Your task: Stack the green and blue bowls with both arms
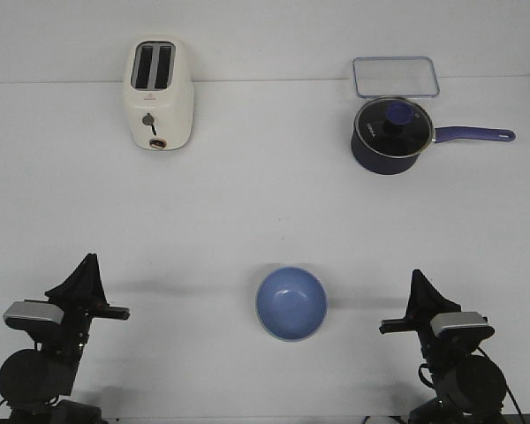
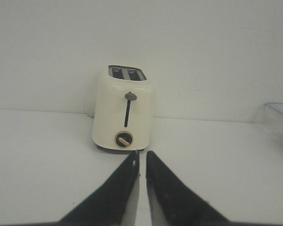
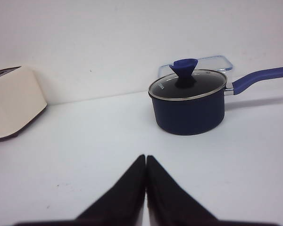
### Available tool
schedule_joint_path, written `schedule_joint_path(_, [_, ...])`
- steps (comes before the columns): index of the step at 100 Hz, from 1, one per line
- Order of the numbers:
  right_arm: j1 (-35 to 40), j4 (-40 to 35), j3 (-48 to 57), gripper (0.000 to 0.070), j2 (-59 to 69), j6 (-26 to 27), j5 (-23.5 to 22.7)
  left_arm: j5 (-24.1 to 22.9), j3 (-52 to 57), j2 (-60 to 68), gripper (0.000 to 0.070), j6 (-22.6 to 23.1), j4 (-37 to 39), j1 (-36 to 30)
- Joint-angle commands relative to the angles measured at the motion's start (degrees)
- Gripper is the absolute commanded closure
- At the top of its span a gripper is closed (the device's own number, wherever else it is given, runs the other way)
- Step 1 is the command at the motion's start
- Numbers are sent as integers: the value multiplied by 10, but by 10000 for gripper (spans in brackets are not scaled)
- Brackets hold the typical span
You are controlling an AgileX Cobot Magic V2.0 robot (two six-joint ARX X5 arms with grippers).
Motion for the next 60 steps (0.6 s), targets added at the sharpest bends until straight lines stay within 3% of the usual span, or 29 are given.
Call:
schedule_joint_path(1, [2, 6, 1, 700, -3, -5, 1, -1, 7, -2, 685, 4, 9, 0])
schedule_joint_path(33, [2, 6, 1, 700, -3, -4, 1, -1, 7, -2, 685, 4, 8, 0])
schedule_joint_path(47, [2, 6, 1, 700, -3, -4, 1, 0, -10, -20, 685, 35, 2, 16])
schedule_joint_path(60, [2, 6, 1, 700, -3, -5, 1, 65, -71, -68, 685, 61, -3, 59])
